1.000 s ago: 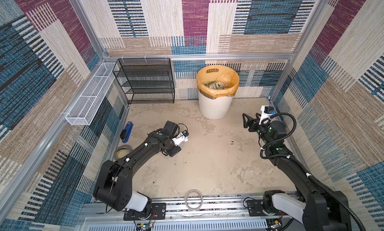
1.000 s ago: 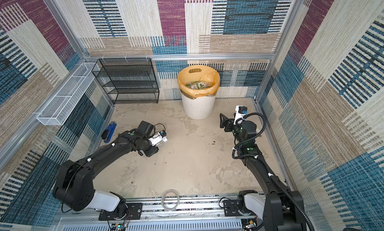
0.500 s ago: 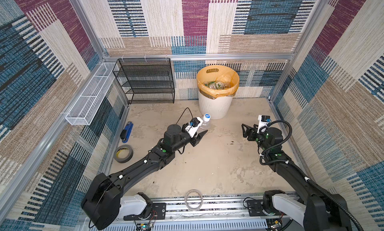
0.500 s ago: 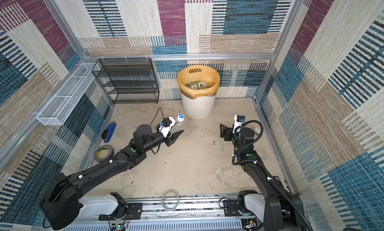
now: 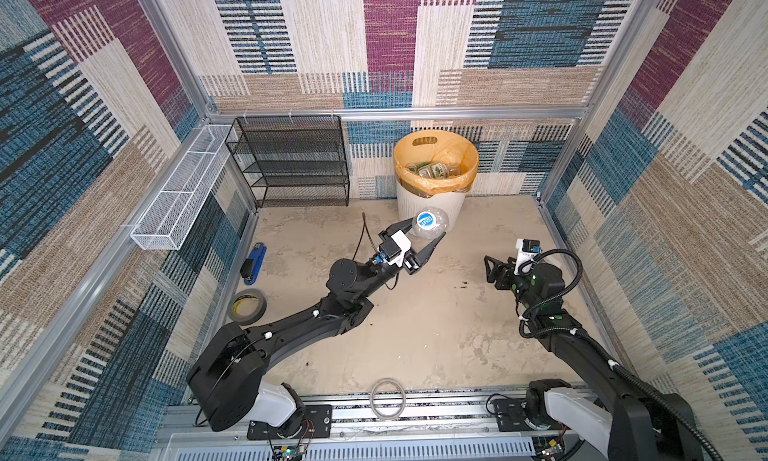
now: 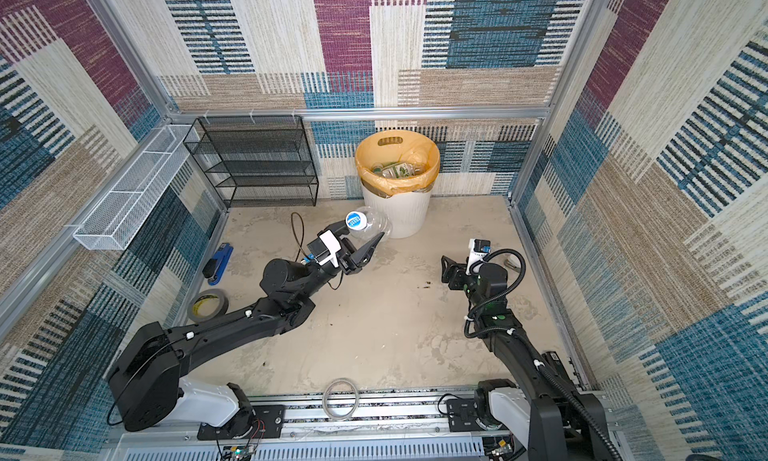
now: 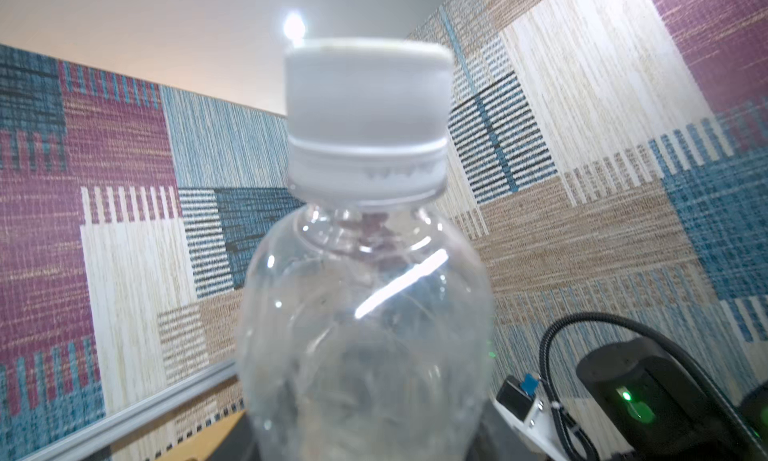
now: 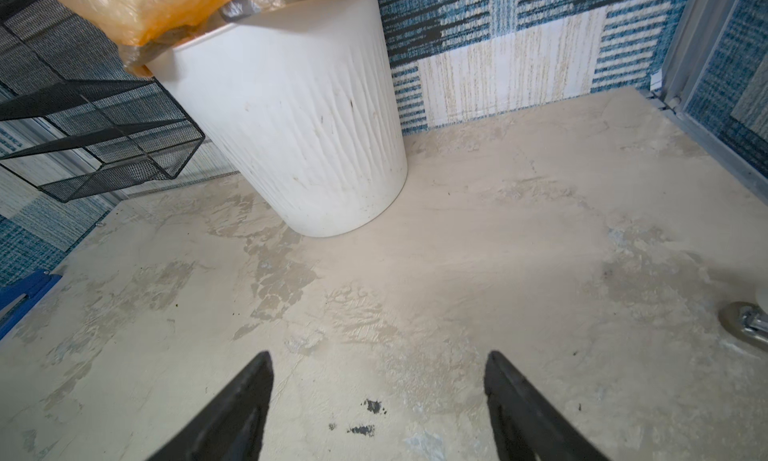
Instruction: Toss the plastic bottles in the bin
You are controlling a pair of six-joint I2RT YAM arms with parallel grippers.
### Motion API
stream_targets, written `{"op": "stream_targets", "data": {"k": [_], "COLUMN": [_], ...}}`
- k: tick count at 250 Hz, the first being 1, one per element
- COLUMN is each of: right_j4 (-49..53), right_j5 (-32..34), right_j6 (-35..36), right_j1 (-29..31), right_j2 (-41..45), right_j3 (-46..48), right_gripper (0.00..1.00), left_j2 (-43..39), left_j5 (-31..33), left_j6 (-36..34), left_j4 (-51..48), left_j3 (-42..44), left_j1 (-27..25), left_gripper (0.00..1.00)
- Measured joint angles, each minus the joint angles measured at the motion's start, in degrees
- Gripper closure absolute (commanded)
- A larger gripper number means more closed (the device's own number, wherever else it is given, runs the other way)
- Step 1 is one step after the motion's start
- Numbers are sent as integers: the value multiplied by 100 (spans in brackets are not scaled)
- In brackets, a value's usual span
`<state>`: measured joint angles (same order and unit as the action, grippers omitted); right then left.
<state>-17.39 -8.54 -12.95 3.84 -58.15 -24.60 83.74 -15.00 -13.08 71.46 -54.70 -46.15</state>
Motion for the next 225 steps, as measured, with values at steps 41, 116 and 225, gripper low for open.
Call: {"op": "stream_targets", "data": {"k": [41,116,225], "right_j4": [-118,-83,96], "right_j5": [15,-197,-199], "right_j6": [0,-4,-9], "right_j1": [0,7,7], "right_j2": [70,127,367], "right_j3": [-57,-55,-11], "right_gripper": [21,21,21], "left_j2": [1010,3541,2225], "left_j5": [315,859,894], "left_j6": [-20,1102,1049], "left_j4": [-1292,-6717,-6918], "left_j3": [-2428,-7877,-5949], "left_j1": [146,953,955], "left_gripper": [32,1,1]}}
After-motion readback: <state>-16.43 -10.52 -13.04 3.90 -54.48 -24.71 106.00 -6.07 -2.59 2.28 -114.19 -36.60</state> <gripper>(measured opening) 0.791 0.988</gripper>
